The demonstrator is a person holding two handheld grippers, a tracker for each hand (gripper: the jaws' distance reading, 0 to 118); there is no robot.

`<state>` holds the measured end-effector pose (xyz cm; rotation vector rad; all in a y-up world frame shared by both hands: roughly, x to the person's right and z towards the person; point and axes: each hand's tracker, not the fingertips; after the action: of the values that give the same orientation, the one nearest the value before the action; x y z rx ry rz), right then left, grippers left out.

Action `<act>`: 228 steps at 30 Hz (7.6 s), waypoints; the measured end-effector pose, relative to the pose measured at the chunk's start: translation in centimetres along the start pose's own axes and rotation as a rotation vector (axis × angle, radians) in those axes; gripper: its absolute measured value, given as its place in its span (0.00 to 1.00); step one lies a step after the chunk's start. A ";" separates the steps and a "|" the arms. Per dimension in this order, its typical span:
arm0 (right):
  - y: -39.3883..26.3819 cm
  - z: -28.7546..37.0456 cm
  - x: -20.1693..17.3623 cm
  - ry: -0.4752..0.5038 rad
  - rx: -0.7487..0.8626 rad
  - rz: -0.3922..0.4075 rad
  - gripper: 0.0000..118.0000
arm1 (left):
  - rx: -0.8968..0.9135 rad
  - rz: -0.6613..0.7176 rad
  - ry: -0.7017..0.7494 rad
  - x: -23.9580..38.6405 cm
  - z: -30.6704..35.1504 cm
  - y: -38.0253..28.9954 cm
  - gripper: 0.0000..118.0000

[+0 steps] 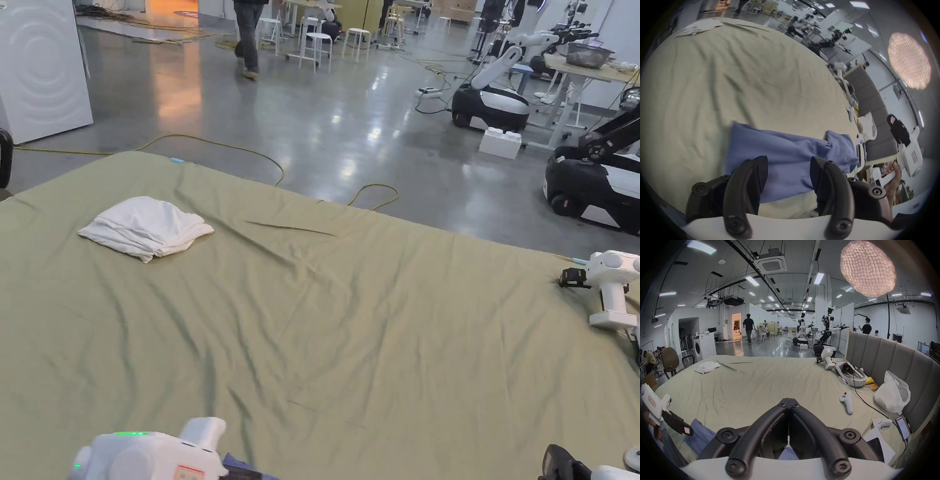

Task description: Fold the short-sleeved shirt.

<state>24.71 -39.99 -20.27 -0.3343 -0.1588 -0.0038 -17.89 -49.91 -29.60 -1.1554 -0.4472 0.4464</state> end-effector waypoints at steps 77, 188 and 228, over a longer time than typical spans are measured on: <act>-0.6 2.0 1.6 -0.055 0.142 -0.013 0.00 | -0.159 -0.324 0.195 17.7 -8.7 -1.1 0.22; -14.9 -5.3 -12.1 0.203 -0.406 0.069 0.00 | -0.119 0.195 -0.511 -5.3 -10.2 -0.8 0.56; 4.8 -3.8 -4.1 0.009 0.085 0.093 0.00 | 0.178 0.405 -0.075 -26.2 21.4 10.1 0.21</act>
<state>21.36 -36.77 -25.99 -0.2566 -0.1339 0.0934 -52.40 -44.60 -34.63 -1.0584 -0.2300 0.8663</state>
